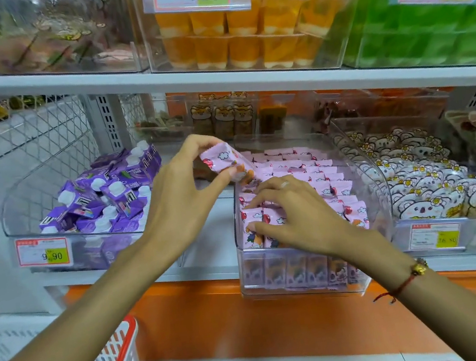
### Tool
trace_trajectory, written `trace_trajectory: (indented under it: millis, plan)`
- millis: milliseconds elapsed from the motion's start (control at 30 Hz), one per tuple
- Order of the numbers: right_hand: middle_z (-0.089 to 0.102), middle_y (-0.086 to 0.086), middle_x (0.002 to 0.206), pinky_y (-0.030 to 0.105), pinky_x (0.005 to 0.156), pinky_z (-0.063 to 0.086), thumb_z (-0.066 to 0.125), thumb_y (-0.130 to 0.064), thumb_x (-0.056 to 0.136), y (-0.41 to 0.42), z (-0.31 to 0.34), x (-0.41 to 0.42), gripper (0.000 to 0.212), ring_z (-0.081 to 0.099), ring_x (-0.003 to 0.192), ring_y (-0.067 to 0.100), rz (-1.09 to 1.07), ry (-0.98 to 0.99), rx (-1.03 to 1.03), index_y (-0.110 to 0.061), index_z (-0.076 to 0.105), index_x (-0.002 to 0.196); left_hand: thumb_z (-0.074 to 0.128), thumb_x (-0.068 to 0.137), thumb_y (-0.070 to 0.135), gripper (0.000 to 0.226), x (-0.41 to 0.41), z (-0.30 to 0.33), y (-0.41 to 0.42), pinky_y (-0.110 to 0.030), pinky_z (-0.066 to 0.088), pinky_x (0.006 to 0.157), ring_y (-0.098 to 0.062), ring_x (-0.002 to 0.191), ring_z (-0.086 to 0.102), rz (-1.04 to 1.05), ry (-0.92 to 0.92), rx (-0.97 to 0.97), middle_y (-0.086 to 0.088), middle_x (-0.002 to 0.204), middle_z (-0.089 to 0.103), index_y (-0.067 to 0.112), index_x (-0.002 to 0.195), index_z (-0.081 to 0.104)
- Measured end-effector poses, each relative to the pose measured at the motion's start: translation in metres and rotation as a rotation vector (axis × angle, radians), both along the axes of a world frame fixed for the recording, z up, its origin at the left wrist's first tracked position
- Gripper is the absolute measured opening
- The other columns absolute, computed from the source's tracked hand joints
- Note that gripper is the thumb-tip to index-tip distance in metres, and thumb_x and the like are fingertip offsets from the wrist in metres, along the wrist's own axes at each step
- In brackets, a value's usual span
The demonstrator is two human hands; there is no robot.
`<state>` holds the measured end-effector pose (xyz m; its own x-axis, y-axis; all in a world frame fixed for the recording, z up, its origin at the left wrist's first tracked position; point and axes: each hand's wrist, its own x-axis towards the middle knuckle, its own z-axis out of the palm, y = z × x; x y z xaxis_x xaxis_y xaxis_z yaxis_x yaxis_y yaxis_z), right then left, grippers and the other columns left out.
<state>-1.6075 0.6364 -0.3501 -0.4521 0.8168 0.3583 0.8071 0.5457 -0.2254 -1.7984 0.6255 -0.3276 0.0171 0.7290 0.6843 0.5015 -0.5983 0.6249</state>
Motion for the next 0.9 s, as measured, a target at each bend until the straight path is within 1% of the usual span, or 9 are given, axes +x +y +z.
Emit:
trace_trajectory:
  millis: [167, 267, 367, 467, 600, 700, 800, 833, 900]
  plan:
    - [0.062, -0.002, 0.115, 0.036, 0.09, 0.041, 0.069, -0.042, 0.082, -0.005, -0.002, 0.003, 0.032, 0.05, 0.107, 0.018, 0.013, 0.109, -0.049, -0.022, 0.066, 0.107, 0.071, 0.084, 0.031, 0.03, 0.003, 0.008, 0.005, -0.034, 0.051, 0.076, -0.01, 0.093, 0.061, 0.022, 0.354, 0.077, 0.01, 0.102, 0.067, 0.03, 0.112, 0.058]
    - [0.063, -0.004, 0.116, 0.033, 0.087, 0.041, 0.071, -0.041, 0.081, -0.007, -0.003, 0.004, 0.032, 0.049, 0.108, 0.016, 0.004, 0.17, -0.07, -0.023, 0.065, 0.107, 0.072, 0.084, 0.03, 0.031, 0.008, 0.024, 0.021, -0.033, 0.048, 0.071, -0.017, 0.085, 0.06, 0.032, 0.528, -0.001, 0.006, 0.098, 0.068, 0.026, 0.112, 0.06]
    - [0.062, -0.006, 0.116, 0.03, 0.086, 0.04, 0.072, -0.04, 0.081, -0.008, -0.004, 0.004, 0.032, 0.049, 0.11, 0.014, -0.002, 0.191, -0.082, -0.024, 0.065, 0.107, 0.073, 0.082, 0.033, 0.031, 0.016, 0.043, 0.038, -0.035, 0.048, 0.076, -0.019, 0.086, 0.06, -0.013, 0.628, -0.143, 0.003, 0.098, 0.069, 0.026, 0.11, 0.061]
    - [0.061, -0.007, 0.117, 0.029, 0.087, 0.039, 0.072, -0.042, 0.08, -0.009, -0.004, 0.004, 0.032, 0.049, 0.111, 0.013, -0.013, 0.194, -0.09, -0.025, 0.065, 0.107, 0.075, 0.079, 0.036, 0.036, 0.023, 0.056, 0.048, -0.035, 0.046, 0.077, -0.02, 0.09, 0.062, -0.066, 0.703, -0.188, 0.001, 0.101, 0.069, 0.022, 0.111, 0.062]
    - [0.06, -0.008, 0.122, 0.028, 0.09, 0.037, 0.072, -0.046, 0.077, -0.011, -0.004, 0.004, 0.035, 0.047, 0.114, 0.013, -0.061, 0.172, -0.045, -0.025, 0.066, 0.106, 0.077, 0.078, 0.038, 0.032, 0.02, 0.063, 0.05, -0.031, 0.038, 0.07, -0.02, 0.086, 0.062, -0.098, 0.745, -0.221, 0.003, 0.093, 0.066, 0.025, 0.102, 0.061]
    - [0.057, -0.006, 0.12, 0.027, 0.089, 0.035, 0.072, -0.052, 0.075, -0.011, -0.005, 0.005, 0.044, 0.045, 0.114, 0.014, -0.122, 0.155, -0.044, -0.024, 0.064, 0.107, 0.076, 0.077, 0.04, 0.031, 0.014, 0.06, 0.052, -0.033, 0.044, 0.073, -0.02, 0.085, 0.064, -0.101, 0.695, -0.237, 0.002, 0.095, 0.068, 0.024, 0.098, 0.061]
    - [0.056, -0.006, 0.113, 0.027, 0.086, 0.037, 0.073, -0.053, 0.073, -0.012, -0.006, 0.007, 0.049, 0.046, 0.107, 0.013, -0.145, 0.205, -0.099, -0.024, 0.062, 0.11, 0.075, 0.078, 0.042, 0.037, 0.019, 0.046, 0.055, -0.03, 0.041, 0.065, -0.019, 0.084, 0.06, -0.097, 0.796, -0.257, 0.008, 0.08, 0.063, 0.019, 0.103, 0.064]
    - [0.056, -0.007, 0.113, 0.027, 0.087, 0.038, 0.074, -0.053, 0.072, -0.013, -0.006, 0.007, 0.05, 0.046, 0.106, 0.013, -0.14, 0.212, -0.11, -0.024, 0.061, 0.112, 0.072, 0.08, 0.044, 0.039, 0.021, 0.041, 0.057, -0.031, 0.043, 0.068, -0.02, 0.089, 0.057, -0.098, 0.863, -0.262, 0.006, 0.084, 0.062, 0.016, 0.107, 0.064]
    - [0.056, -0.006, 0.116, 0.029, 0.09, 0.039, 0.074, -0.053, 0.073, -0.014, -0.005, 0.007, 0.053, 0.046, 0.108, 0.013, -0.118, 0.211, -0.12, -0.024, 0.061, 0.116, 0.064, 0.086, 0.046, 0.04, 0.022, 0.036, 0.062, -0.039, 0.045, 0.084, -0.024, 0.105, 0.05, -0.087, 0.987, -0.259, -0.003, 0.106, 0.063, 0.012, 0.108, 0.066]
